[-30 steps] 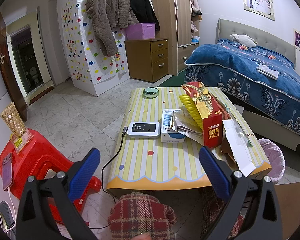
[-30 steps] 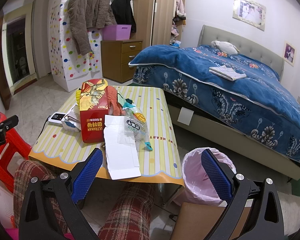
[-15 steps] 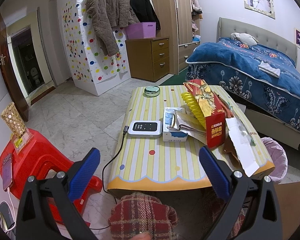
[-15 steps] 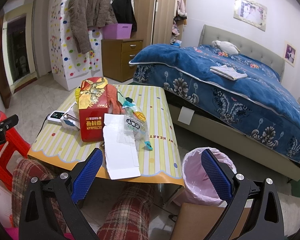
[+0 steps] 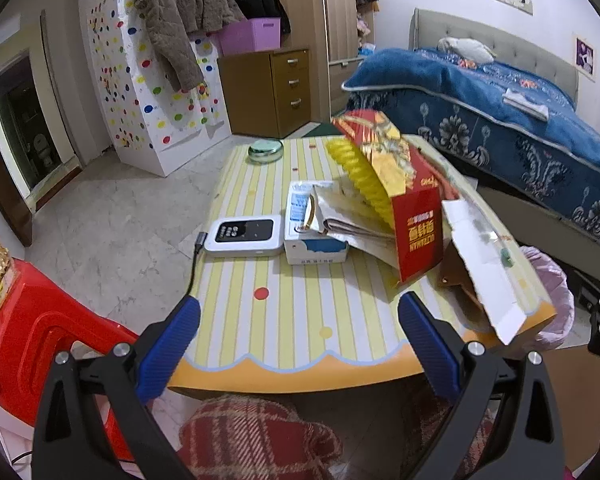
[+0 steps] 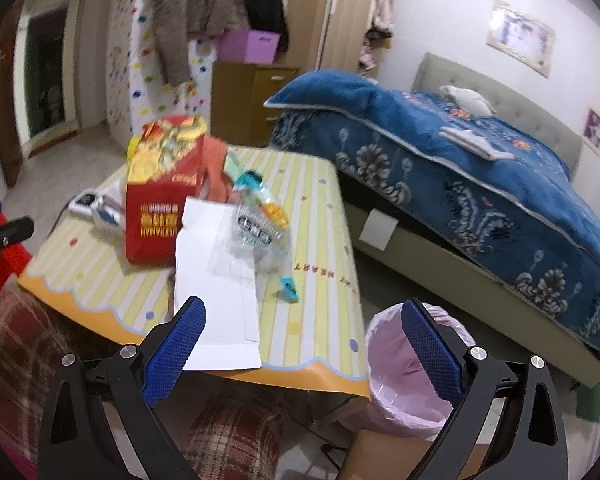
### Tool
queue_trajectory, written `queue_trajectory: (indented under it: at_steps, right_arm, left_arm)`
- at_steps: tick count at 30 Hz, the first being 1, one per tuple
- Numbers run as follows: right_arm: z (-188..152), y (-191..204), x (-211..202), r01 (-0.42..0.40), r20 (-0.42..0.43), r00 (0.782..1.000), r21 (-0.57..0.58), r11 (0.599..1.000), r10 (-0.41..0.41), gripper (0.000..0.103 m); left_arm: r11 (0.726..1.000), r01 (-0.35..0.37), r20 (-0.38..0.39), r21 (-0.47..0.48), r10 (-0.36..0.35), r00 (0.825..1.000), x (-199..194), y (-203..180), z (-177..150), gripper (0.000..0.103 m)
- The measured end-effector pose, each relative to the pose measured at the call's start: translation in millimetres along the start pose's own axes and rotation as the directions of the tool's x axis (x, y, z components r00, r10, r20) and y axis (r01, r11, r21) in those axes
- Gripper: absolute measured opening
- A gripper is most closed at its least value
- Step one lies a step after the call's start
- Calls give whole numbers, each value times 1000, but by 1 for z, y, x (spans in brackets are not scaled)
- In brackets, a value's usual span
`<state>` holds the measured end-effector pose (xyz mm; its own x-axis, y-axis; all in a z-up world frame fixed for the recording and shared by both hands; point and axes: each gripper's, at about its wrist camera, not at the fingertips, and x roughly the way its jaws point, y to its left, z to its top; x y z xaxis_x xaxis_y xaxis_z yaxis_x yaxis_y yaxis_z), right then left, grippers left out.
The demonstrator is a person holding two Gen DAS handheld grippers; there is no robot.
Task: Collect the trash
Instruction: 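Reach the right tool to the clear plastic bag and close on it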
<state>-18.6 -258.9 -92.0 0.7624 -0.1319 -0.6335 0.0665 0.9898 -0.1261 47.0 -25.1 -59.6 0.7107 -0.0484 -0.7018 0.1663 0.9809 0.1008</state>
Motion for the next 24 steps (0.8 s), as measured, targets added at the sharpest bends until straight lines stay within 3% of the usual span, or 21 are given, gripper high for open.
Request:
queue_trajectory:
  at_steps: [4,5,6,17,24]
  right_arm:
    - [-8,10,12,-56,-20,998,-40,998,55,89]
    - [-10,15,14,-70,-29,997,-59,996,69,83]
    - [-12,18,17,-72,-37,997,-72,995,70,68]
    - [1,15,54,-61,-45,997,-77,995,58,59]
    - [18,30,81,-80,-34,997,-162,984,75,59]
  left_arm:
    - [1000,-11,-8,8,11,1000,14,-4,0,96]
    - [1000,-10,-7,9,10,1000,17,-4,0,96]
    - [1000,-6,-2,8,6,1000,20,-4,0,96]
    - [1000,7,-28,16,-7,1000,41,-8,-2,96]
    - [1000,5,-37,11,-4,999,51,-5,2,96]
